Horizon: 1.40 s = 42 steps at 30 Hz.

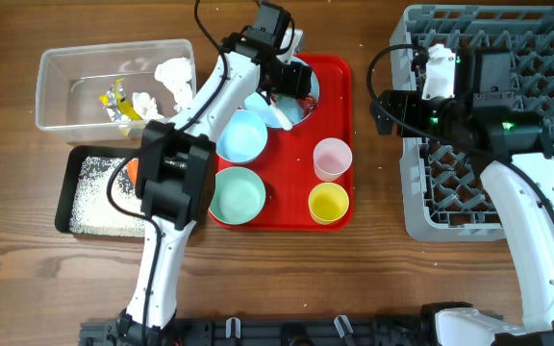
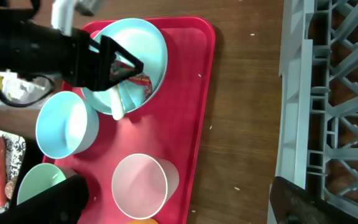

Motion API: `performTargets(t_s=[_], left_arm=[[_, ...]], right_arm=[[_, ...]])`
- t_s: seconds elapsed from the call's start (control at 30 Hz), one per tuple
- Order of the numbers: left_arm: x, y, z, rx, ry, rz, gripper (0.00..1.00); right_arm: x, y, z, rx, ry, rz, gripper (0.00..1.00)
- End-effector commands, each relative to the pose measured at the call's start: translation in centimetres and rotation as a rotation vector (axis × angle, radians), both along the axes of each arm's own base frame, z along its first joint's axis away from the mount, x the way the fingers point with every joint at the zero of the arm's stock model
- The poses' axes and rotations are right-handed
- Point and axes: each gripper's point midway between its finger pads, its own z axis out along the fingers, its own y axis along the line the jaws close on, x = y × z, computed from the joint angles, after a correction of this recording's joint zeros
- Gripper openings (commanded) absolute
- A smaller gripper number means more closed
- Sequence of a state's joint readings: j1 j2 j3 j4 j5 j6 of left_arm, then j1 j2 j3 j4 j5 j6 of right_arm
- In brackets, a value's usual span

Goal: Sort waste into correct bins and load items into the dishwasher rack
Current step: 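Grasp the remaining red wrapper from the plate with the left gripper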

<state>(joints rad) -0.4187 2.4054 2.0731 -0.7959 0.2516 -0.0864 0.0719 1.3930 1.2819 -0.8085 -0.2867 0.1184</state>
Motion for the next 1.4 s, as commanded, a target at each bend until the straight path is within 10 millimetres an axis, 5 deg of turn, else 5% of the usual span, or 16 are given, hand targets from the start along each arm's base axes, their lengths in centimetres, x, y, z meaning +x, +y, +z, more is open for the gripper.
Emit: performTargets(t_s=[0.0,0.1,0.27,0.37,0.47,0.63,0.67,0.7,0.73,0.83,0.93,1.0,1.03,1.2,1.33,1.37], left_arm=[[-0.3,0.5,-1.8,0.023,0.036,0.011,0.74],[-0.4,0.6,-2.0,0.028,0.045,0.011,0.57],[-0.9,0.8,-2.4,0.036,0.064,0.011,0.04],[-0.6,1.0,-2.2,0.033,0.060,0.017,0.04],[0.3,2.3,0.7,0.005,0.028,0.070,0.04],[0.9,9.9,10.9,-0.037,-0.058,0.222,0.04],[0.3,13.9,13.5,-0.037,-0.063,0.296,0.04],[0.0,15.7,14.3,-0.031,-0.061,0.332,0.04],[-0.6,20.0,15.3,-0.007,-0.044,0.442,0.04],[-3.3,28.1,13.7,0.088,0.077,0.612,0.04],[-5.4,32.4,10.2,0.154,0.184,0.703,0.04],[-6.1,33.6,8.0,0.161,0.217,0.728,0.76],[-6.3,34.1,7.3,0.161,0.224,0.741,0.96],[-5.6,34.8,7.3,0.156,0.186,0.745,1.00],[-5.6,33.5,11.1,0.138,0.096,0.725,1.00],[-5.6,31.5,13.4,0.096,0.046,0.674,1.00]], right_arm=[[0.3,-0.3,-0.1,-0.017,0.000,0.000,0.96],[0.2,-0.3,-0.1,-0.018,0.004,0.000,0.96],[0.1,-0.3,-0.2,-0.018,0.006,0.001,0.96],[0.1,-0.3,-0.2,-0.018,0.007,0.000,0.96],[0.1,-0.3,-0.2,-0.018,0.006,0.001,0.96],[0.2,-0.6,-0.2,-0.030,0.006,-0.009,0.96],[0.2,-0.6,-0.2,-0.029,0.006,-0.009,0.96],[0.2,-0.6,-0.2,-0.029,0.006,-0.009,0.96],[0.2,-0.6,-0.2,-0.030,0.005,-0.009,0.96],[0.3,-0.6,-0.1,-0.029,0.001,-0.009,0.96],[0.4,-0.5,-0.1,-0.028,-0.003,-0.009,0.96],[0.4,-0.5,-0.1,-0.028,-0.003,-0.009,0.96],[0.4,-0.5,-0.1,-0.028,-0.003,-0.009,0.96],[0.3,-0.2,0.0,-0.010,-0.001,0.002,0.96],[0.6,0.1,0.4,0.003,-0.021,0.012,0.98],[0.6,0.3,0.5,0.015,-0.025,0.023,0.98]])
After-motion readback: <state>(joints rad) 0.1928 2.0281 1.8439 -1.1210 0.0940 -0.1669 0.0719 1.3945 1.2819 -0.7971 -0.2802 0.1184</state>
